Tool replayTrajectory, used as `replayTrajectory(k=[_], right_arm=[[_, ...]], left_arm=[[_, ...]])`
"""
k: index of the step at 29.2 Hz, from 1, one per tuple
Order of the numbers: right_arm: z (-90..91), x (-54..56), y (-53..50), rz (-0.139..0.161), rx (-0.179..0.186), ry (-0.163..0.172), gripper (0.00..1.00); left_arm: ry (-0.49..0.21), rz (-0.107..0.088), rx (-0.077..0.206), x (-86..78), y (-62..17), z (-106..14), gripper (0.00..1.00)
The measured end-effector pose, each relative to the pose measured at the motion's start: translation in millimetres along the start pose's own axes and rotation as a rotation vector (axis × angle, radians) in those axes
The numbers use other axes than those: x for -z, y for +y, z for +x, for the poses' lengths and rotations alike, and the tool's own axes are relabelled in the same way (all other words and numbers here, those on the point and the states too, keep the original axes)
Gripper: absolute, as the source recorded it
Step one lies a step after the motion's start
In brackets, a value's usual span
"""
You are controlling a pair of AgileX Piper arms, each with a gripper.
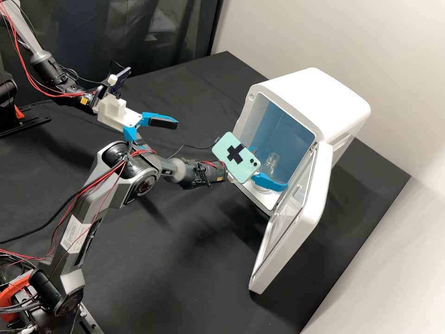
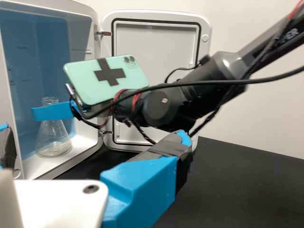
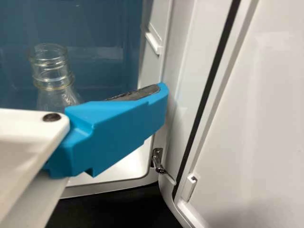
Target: Take the flask out of the incubator
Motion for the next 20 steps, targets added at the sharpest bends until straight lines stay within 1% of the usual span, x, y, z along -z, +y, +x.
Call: replayTrajectory(k=[3, 4, 6, 7, 8, 10, 13, 14, 16, 18, 20], right_arm=[[3.1, 3.3, 0.0, 0.021, -0.013, -0.017, 1.0], [4.5, 2.8, -1.4, 0.021, -0.014, -0.025, 1.0], [7.1, 5.1, -0.5, 0.034, -0.024, -0.031, 1.0], [8.4, 5.0, -1.0, 0.033, -0.024, -0.036, 1.0], [9.3, 5.1, -0.9, 0.039, -0.024, -0.041, 1.0], [10.1, 7.9, -1.6, 0.047, -0.028, -0.045, 1.0], [10.0, 8.5, -2.5, 0.046, -0.021, -0.048, 1.0], [10.0, 8.3, -2.3, 0.048, -0.022, -0.049, 1.0], [8.8, 9.8, -0.8, 0.05, -0.017, -0.047, 1.0], [6.4, 9.7, -0.5, 0.05, -0.005, -0.049, 1.0], [1.6, 12.0, 0.5, 0.035, 0.011, -0.037, 1.0]], left_arm=[[-0.003, -0.004, -0.003, -1.9, 0.4, 0.6, 1.0], [-0.005, -0.003, -0.002, -2.5, 0.1, 0.6, 1.0], [-0.006, -0.003, -0.003, -2.6, 0.6, 0.9, 1.0], [-0.008, -0.003, -0.003, -3.3, 0.6, 1.0, 1.0], [-0.008, -0.003, -0.005, -3.2, 1.0, 1.2, 1.0], [-0.009, -0.003, -0.01, -3.6, 2.4, 2.0, 1.0], [-0.012, -0.001, -0.011, -4.3, 2.6, 2.3, 1.0], [-0.011, 0.003, -0.011, -4.1, 2.7, 2.3, 1.0], [-0.012, 0.002, -0.01, -4.5, 2.5, 2.3, 1.0], [-0.012, 0.002, -0.01, -4.5, 2.5, 2.3, 1.0], [-0.012, 0.002, -0.01, -4.5, 2.5, 2.3, 1.0]])
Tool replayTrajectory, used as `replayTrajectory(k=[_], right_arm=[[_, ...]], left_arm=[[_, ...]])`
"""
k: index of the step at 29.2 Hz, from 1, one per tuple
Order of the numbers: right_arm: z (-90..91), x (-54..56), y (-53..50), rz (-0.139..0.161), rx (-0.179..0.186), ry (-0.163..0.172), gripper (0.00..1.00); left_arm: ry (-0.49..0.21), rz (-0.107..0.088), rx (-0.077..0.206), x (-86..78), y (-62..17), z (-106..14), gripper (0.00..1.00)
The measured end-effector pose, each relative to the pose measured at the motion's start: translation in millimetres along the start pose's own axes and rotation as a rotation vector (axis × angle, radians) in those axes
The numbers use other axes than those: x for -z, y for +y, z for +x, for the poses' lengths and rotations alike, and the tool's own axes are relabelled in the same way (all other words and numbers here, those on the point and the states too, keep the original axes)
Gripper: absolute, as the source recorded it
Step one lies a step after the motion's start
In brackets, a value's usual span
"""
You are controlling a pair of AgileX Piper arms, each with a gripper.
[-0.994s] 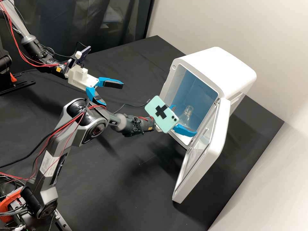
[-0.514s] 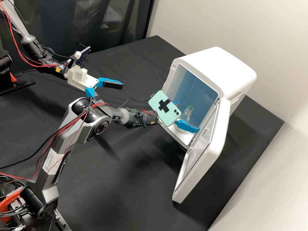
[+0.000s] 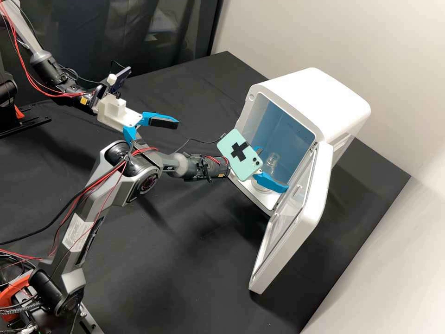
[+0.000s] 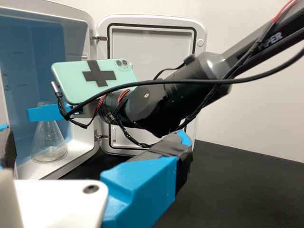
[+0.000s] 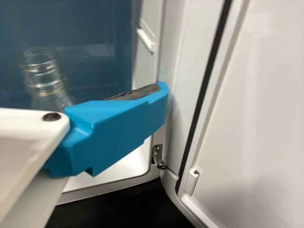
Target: Take the flask out of the incubator
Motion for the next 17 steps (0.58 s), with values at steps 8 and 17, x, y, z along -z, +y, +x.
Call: replayTrajectory(k=[8, 17], right_arm=[[-32.1, 12.4, 3.7, -0.053, 0.042, 0.074, 1.0], [-33.3, 19.0, 7.2, -0.043, 0.031, 0.096, 1.0]], left_arm=[[0.0, 0.0, 0.0, 0.0, 0.0, 0.0, 1.0], [0.002, 0.0, -0.001, 0.7, 0.2, 0.0, 1.0]])
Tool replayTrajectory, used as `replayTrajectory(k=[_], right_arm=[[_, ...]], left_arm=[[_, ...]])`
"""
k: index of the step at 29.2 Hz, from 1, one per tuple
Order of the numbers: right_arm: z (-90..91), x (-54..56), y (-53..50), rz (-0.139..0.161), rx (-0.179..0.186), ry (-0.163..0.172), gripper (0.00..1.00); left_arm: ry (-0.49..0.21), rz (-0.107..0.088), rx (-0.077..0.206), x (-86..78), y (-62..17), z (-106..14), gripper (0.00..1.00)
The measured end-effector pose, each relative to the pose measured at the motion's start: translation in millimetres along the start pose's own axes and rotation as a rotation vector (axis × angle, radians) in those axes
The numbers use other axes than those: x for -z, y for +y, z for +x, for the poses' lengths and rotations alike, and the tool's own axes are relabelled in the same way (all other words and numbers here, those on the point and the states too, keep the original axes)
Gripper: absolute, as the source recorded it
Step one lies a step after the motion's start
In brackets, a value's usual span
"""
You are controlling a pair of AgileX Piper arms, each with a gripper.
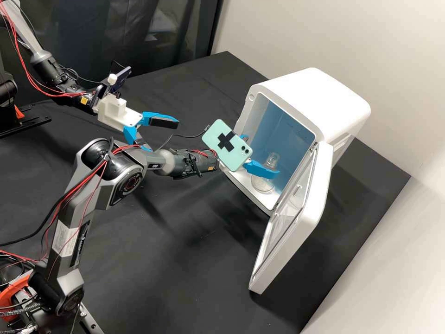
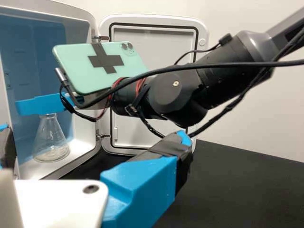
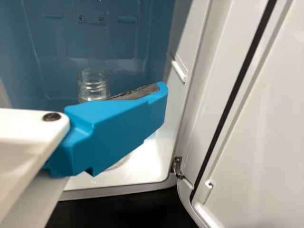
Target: Take the flask out of the incubator
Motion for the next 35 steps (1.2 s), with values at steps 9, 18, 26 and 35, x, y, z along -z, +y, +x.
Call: replayTrajectory(k=[9, 18, 26, 35], right_arm=[[20.2, 2.5, -4.8, -0.022, -0.02, -0.02, 1.0], [39.7, 8.1, -20.3, -0.065, -0.004, -0.056, 1.0], [51.6, 11.3, -40.1, -0.119, 0.017, -0.081, 1.0], [61.8, 12.4, -49.8, -0.142, 0.018, -0.11, 1.0]], left_arm=[[0.0, 0.0, 0.0, 0.0, 0.0, 0.0, 1.0], [-0.013, 0.0, -0.006, -4.1, 1.6, 1.7, 1.0], [-0.022, 0.002, -0.003, -6.8, 0.7, 1.7, 1.0], [-0.023, 0.002, -0.003, -7.1, 0.6, 1.7, 1.0]])
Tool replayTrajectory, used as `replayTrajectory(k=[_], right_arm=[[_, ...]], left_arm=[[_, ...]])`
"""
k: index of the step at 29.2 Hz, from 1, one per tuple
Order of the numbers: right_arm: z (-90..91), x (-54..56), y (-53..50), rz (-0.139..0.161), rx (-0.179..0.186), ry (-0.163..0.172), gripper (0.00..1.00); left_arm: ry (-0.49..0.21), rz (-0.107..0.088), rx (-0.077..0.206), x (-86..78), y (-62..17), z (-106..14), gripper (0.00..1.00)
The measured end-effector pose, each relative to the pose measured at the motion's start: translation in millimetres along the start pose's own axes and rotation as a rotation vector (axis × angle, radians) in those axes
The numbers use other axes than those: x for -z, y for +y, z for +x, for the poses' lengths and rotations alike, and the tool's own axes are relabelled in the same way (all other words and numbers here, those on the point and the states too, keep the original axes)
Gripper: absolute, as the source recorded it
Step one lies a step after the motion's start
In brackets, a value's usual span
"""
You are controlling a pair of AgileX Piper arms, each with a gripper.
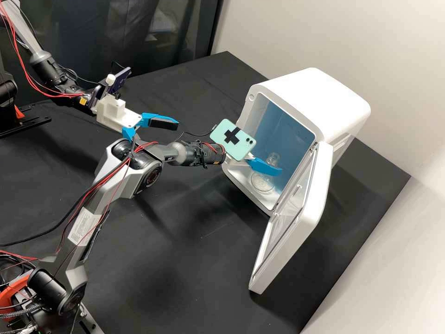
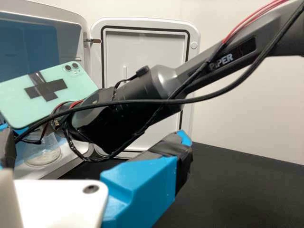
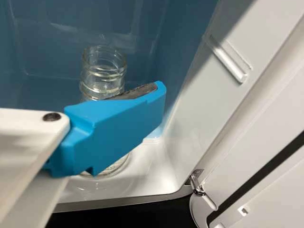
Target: Take the flask out of the incubator
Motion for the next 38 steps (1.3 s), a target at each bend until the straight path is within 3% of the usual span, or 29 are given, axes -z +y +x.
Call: replayTrajectory(k=[4, 11, 21, 25, 29, 33, 38], right_arm=[[3.9, 0.4, -1.7, -0.008, -0.001, -0.01, 1.0], [9.0, 0.7, -4.9, -0.014, 0.0, -0.016, 1.0], [15.3, 3.5, -5.8, -0.024, 0.006, -0.031, 1.0], [15.9, 6.1, -3.0, 0.0, 0.006, -0.034, 1.0], [21.1, 5.4, -7.7, -0.009, 0.017, -0.049, 1.0], [23.4, 3.0, -14.6, 0.012, 0.054, -0.06, 1.0], [28.5, -3.1, -12.1, 0.093, 0.1, -0.047, 1.0]], left_arm=[[-0.001, 0.0, 0.0, -0.5, -0.2, 0.0, 1.0], [-0.001, 0.038, 0.0, -0.5, -0.2, 0.0, 1.0], [-0.003, 0.037, 0.001, -1.1, -0.4, 0.0, 1.0], [-0.003, 0.037, 0.001, -1.1, -0.4, 0.0, 1.0], [-0.003, 0.037, 0.001, -1.1, -0.4, 0.0, 1.0], [-0.001, 0.035, 0.0, -1.0, -0.3, 0.0, 1.0], [-0.001, 0.035, 0.0, -1.0, -0.3, 0.0, 1.0]])
